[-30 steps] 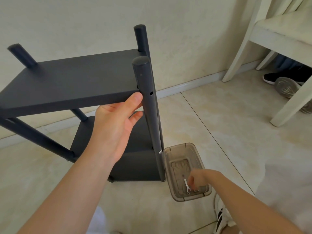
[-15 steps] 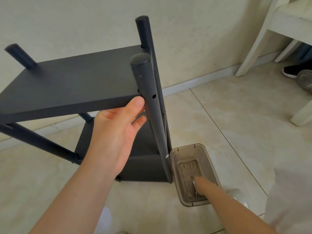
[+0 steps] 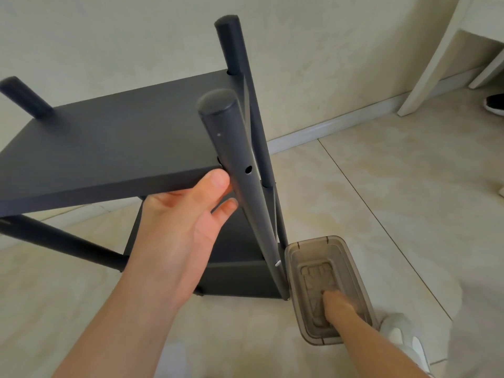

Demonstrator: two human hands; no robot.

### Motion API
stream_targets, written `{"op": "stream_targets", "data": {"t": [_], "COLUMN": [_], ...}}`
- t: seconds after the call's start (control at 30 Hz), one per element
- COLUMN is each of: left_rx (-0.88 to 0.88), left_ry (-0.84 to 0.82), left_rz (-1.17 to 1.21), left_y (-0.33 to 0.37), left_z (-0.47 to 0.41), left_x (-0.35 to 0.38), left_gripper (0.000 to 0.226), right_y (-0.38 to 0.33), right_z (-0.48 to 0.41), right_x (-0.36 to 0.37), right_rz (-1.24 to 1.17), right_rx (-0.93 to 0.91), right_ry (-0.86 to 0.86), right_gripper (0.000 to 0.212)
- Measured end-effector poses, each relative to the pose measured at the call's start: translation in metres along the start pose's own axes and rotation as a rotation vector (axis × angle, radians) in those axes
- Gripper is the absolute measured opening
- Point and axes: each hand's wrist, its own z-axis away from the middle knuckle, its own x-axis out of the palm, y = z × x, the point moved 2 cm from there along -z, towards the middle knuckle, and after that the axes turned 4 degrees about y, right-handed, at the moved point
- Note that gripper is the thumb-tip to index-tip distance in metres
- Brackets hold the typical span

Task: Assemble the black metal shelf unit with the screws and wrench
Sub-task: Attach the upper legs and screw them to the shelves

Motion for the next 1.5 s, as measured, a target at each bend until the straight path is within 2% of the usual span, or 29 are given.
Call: {"op": "stream_targets", "data": {"t": [0.4, 0.53, 0.63, 0.7, 0.77, 0.97, 1.07, 1.17, 1.37, 1.5], "left_rx": [-0.036, -0.065, -0.053, -0.058, -0.065, -0.074, -0.063, -0.053, -0.044, -0.022], "left_ry": [0.016, 0.051, 0.025, 0.021, 0.028, 0.015, -0.011, -0.019, 0.01, -0.046], "left_rz": [0.025, 0.039, 0.036, 0.046, 0.047, 0.028, 0.017, 0.018, -0.011, 0.018], "left_y": [-0.002, -0.001, 0.003, 0.005, 0.005, 0.012, 0.014, 0.013, 0.005, 0.005], "left_z": [-0.005, -0.006, -0.004, -0.002, -0.003, 0.003, 0.005, 0.003, -0.004, -0.005], "left_x": [-0.003, -0.003, 0.0, 0.001, 0.001, 0.004, 0.006, 0.005, 0.001, 0.001], "left_gripper": [0.023, 0.023, 0.023, 0.021, 0.021, 0.022, 0.021, 0.022, 0.021, 0.02], "right_y": [-0.002, -0.01, -0.022, -0.029, -0.036, -0.045, -0.039, -0.03, -0.017, -0.015], "right_z": [0.014, 0.027, 0.05, 0.069, 0.091, 0.196, 0.249, 0.284, 0.306, 0.311], "right_x": [-0.017, -0.06, -0.11, -0.149, -0.189, -0.279, -0.299, -0.307, -0.314, -0.312], "right_rz": [-0.091, -0.043, 0.04, 0.112, 0.128, -0.123, -0.223, -0.452, -0.775, -0.843], "right_rx": [-0.009, -0.087, -0.134, -0.182, -0.264, -0.58, -0.722, -0.861, -0.998, -1.06], "right_ry": [0.011, -0.003, -0.034, -0.014, 0.054, 0.143, 0.163, 0.182, 0.309, 0.461], "right_gripper": [0.026, 0.034, 0.007, 0.017, 0.01, 0.005, 0.007, 0.004, 0.01, 0.011]}}
